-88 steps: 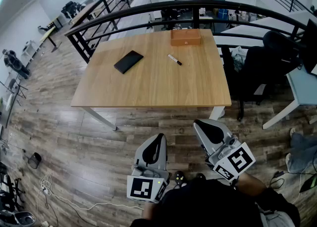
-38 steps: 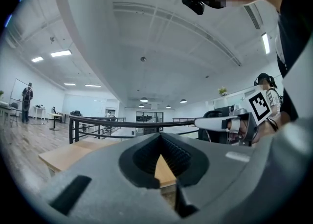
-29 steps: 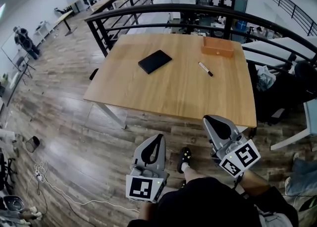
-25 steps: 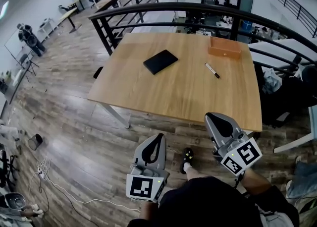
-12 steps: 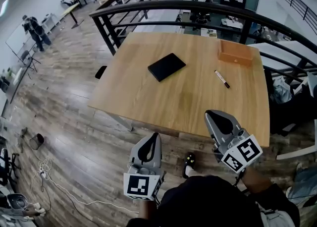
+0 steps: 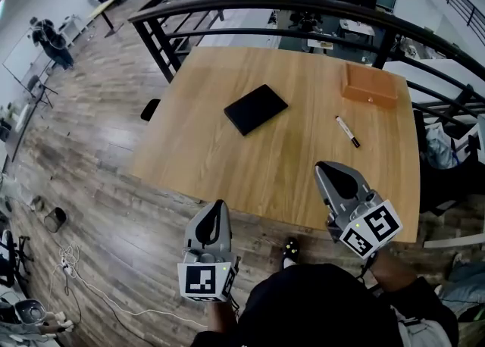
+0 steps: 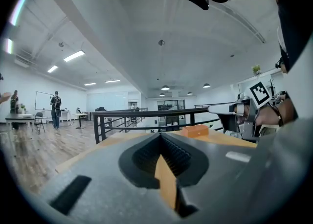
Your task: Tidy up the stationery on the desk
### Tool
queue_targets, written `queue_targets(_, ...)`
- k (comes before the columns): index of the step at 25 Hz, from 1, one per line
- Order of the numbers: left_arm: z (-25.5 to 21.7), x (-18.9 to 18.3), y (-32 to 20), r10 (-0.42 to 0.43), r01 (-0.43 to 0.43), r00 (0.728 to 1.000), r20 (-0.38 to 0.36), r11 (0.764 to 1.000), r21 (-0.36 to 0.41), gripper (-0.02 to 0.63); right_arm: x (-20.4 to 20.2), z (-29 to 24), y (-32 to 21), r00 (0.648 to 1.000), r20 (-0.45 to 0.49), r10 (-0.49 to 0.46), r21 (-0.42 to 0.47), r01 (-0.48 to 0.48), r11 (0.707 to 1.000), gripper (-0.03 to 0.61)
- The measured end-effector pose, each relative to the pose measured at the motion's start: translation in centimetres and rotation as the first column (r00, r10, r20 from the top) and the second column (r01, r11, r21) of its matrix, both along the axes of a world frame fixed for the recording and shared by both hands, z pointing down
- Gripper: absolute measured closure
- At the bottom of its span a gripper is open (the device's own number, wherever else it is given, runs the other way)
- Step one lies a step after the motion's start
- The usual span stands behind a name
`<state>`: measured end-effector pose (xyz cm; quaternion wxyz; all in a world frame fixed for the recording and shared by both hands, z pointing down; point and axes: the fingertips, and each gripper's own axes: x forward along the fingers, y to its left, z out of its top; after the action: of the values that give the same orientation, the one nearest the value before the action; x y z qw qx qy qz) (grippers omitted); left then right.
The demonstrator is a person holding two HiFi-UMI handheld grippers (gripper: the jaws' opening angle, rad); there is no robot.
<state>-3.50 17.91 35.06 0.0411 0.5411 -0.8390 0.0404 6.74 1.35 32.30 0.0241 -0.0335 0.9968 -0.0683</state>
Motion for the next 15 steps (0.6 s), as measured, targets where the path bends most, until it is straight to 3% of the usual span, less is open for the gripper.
queue_targets(10, 2.9, -4.7, -2.4, -0.013, 0.011, 0.999, -0.039, 0.999, -0.05, 0.615, -4.1, 2.6, -3.6, 0.999, -0.046, 0.011, -0.023, -0.012, 1.0, 0.566)
queue_targets(15, 4.0, -6.3, -4.5, 0.035, -0.04, 0.998, -0.059, 0.997, -0.072, 0.611, -5.9, 4.1, -4.7, 0.995, -0.083, 0.049, -0.031, -0.052, 0.998, 0.566)
